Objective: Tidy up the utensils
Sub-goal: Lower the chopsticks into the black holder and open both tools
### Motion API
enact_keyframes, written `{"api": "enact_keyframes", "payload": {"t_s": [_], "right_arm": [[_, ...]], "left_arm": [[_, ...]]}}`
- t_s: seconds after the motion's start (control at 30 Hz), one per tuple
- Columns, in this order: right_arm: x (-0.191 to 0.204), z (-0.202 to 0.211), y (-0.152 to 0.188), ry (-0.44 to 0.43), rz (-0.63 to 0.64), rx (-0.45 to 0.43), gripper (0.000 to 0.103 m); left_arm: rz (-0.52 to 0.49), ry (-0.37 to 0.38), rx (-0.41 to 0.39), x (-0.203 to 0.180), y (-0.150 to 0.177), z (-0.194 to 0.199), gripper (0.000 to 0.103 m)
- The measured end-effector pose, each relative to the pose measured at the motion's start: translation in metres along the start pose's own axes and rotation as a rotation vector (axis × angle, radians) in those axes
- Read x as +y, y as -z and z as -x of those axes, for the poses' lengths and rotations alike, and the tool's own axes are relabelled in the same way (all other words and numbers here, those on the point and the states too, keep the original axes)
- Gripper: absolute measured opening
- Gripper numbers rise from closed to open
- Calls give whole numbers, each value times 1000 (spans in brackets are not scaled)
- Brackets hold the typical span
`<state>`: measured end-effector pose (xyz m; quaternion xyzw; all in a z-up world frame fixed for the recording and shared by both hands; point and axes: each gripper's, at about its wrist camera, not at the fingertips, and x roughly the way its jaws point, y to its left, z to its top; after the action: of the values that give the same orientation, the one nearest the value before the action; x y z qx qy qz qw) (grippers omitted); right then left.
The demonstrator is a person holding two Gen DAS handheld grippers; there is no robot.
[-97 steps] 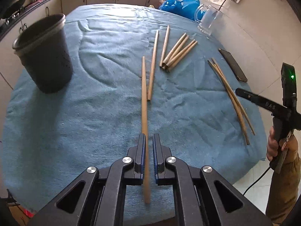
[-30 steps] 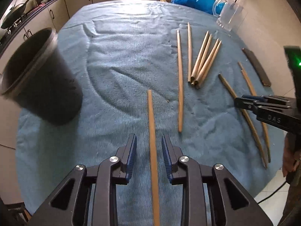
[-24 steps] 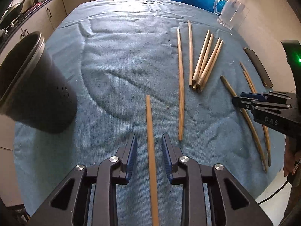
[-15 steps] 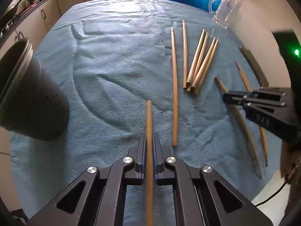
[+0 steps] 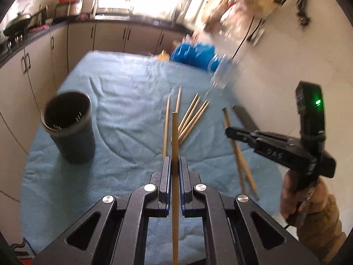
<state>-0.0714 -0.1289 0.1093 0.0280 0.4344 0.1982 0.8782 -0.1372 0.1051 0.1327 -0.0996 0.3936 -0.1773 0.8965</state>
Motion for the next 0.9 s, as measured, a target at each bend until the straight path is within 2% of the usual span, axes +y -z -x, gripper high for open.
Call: {"api": "enact_keyframes", "payload": {"t_s": [0.23,0.43,0.57,0.7,0.9], "right_arm": [[29,32,-4,-42,31,-120,8],[56,59,-26,-84,38,-256,8],[82,66,-49,-126,41,-333,8],[108,65,-78,-192,26,-405,8],[146,42,-123,-274,-19,-486,8]], "left_arm": [[6,31,-146,-1,-9,53,6],[15,22,-271,12,-29,100,6],[33,-14,-336,28,-50,127,6],[49,-85,-405,50,-73,149,6],[94,-148,-449,90,-113,149,6]]}}
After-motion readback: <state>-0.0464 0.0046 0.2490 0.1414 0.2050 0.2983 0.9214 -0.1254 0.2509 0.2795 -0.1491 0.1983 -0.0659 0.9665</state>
